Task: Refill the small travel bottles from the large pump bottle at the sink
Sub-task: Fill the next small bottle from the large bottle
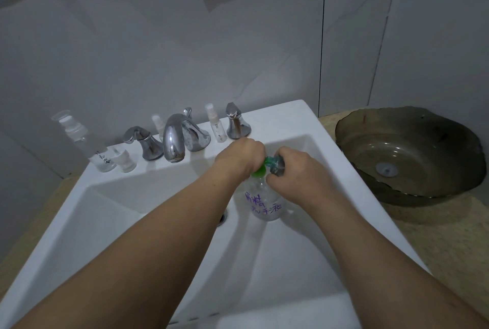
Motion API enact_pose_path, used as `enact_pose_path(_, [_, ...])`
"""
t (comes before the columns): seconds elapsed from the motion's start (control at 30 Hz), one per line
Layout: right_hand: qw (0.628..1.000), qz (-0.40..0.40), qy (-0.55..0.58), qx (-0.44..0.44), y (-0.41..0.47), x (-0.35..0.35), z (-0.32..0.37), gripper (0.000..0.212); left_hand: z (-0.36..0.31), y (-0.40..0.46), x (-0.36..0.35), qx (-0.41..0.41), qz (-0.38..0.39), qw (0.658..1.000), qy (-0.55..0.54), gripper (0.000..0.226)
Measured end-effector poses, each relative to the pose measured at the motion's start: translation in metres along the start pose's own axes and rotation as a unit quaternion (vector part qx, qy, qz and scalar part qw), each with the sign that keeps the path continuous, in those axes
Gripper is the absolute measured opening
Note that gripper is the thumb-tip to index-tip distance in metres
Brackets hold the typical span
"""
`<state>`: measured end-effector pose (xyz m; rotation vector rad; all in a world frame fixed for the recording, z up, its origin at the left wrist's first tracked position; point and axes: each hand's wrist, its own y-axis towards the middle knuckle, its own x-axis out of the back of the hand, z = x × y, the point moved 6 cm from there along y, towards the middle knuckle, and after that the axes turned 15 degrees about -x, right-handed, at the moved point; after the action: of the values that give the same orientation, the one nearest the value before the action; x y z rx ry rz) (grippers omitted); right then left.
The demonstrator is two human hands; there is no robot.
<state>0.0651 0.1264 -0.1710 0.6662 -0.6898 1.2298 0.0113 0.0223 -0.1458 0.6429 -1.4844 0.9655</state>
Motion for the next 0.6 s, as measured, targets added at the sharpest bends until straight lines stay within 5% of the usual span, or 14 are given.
enact_pose_path(0.3, [1.000, 0.009, 0.014, 0.000, 0.000, 0.000, -0.001, 0.023, 0.008, 0.003, -0.008, 0.059, 0.015, 0.993, -0.104, 0.025])
enact_pose_path(0.6, [0.998, 0.013, 0.053, -0.016, -0.008, 0.005, -0.006, 0.019, 0.005, -0.019, -0.001, 0.157, 0.067, 0.926, -0.338, 0.039])
